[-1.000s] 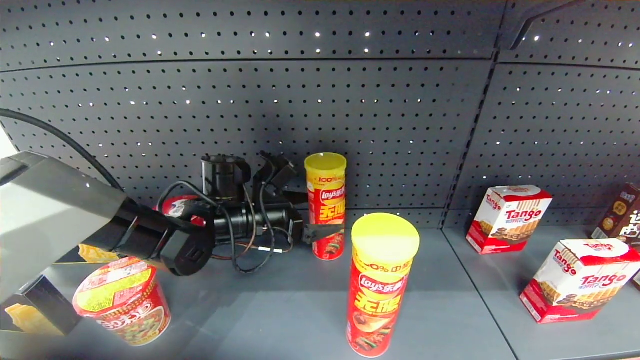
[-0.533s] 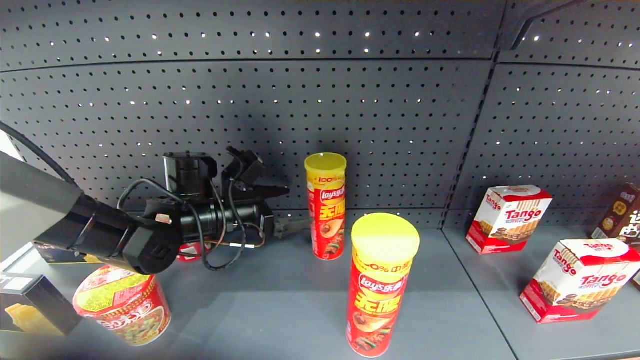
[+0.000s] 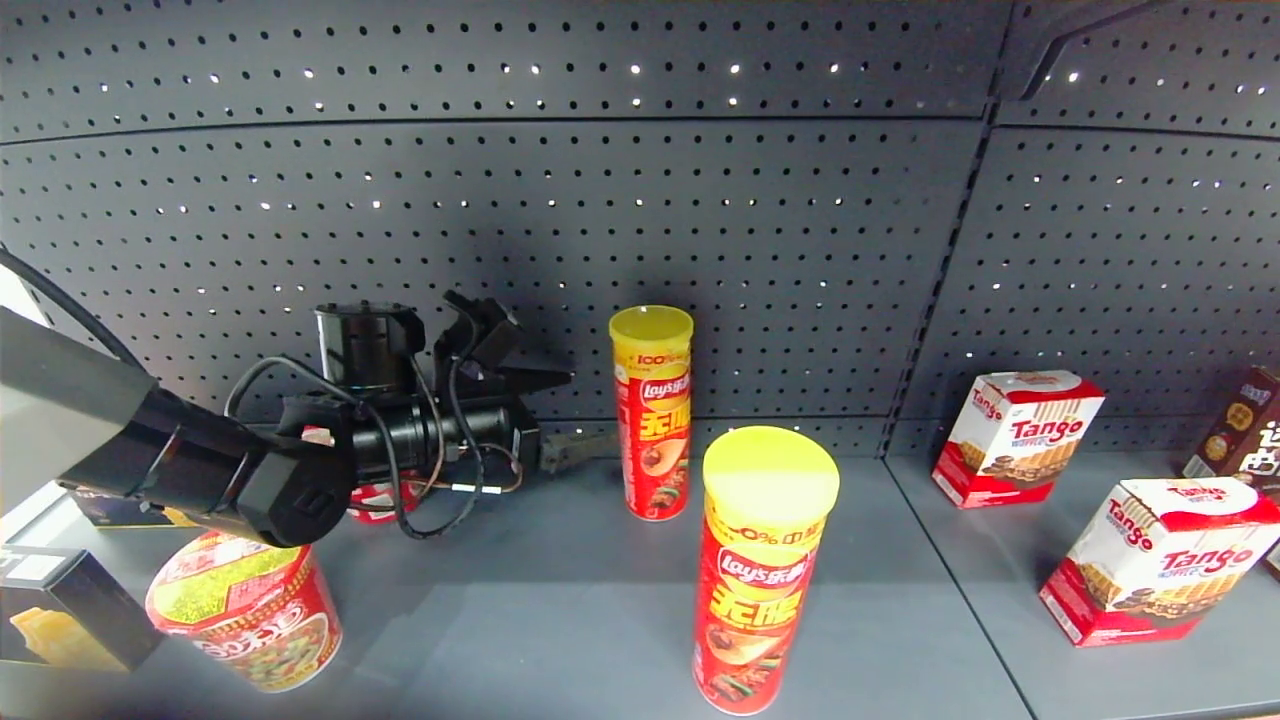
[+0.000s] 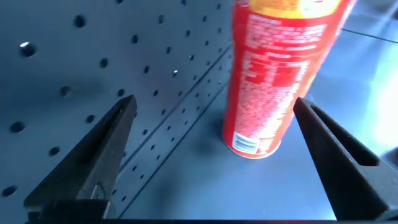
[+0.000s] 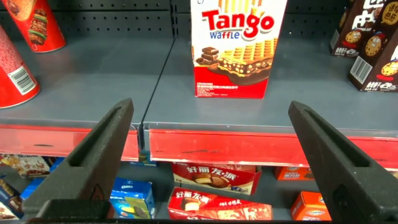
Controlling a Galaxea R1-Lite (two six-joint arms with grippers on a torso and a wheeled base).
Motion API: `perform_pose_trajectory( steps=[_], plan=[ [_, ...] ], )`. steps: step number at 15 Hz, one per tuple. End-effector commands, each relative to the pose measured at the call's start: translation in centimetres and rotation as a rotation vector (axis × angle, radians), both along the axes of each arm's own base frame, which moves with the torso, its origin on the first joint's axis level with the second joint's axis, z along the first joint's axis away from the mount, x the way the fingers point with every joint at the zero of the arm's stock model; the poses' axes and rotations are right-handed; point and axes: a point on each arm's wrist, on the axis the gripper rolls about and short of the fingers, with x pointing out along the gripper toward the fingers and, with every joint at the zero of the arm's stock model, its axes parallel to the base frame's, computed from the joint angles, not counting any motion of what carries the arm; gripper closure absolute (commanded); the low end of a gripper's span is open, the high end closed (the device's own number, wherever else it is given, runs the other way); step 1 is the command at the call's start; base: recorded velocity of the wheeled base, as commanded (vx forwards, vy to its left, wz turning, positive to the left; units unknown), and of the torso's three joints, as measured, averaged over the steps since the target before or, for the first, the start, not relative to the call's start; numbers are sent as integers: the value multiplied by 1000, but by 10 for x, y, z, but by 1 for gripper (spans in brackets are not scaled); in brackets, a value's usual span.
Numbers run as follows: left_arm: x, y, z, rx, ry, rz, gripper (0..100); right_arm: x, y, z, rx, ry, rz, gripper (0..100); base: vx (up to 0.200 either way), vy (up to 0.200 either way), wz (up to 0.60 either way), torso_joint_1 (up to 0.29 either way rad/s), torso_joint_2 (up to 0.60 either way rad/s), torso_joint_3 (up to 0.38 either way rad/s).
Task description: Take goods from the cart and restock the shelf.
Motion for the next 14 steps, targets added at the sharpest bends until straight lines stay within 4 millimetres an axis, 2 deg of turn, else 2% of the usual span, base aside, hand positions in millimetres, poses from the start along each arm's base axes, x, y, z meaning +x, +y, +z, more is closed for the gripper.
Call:
perform_pose_trajectory(
  steps=[1, 4, 6, 14],
  plan=[
    [-2, -2, 1, -1, 0, -17, 0, 0, 0, 0, 0, -1, 0, 0, 0, 0, 0, 0, 0, 0],
    [-13, -2, -2, -2, 23, -49, 0, 0, 0, 0, 0, -1, 0, 0, 0, 0, 0, 0, 0, 0],
    [-27, -6, -1, -11, 38, -107, 0, 0, 0, 0, 0, -1, 0, 0, 0, 0, 0, 0, 0, 0],
    [-38, -27, -5, -8, 44, -177, 0, 0, 0, 0, 0, -1, 0, 0, 0, 0, 0, 0, 0, 0]
  ],
)
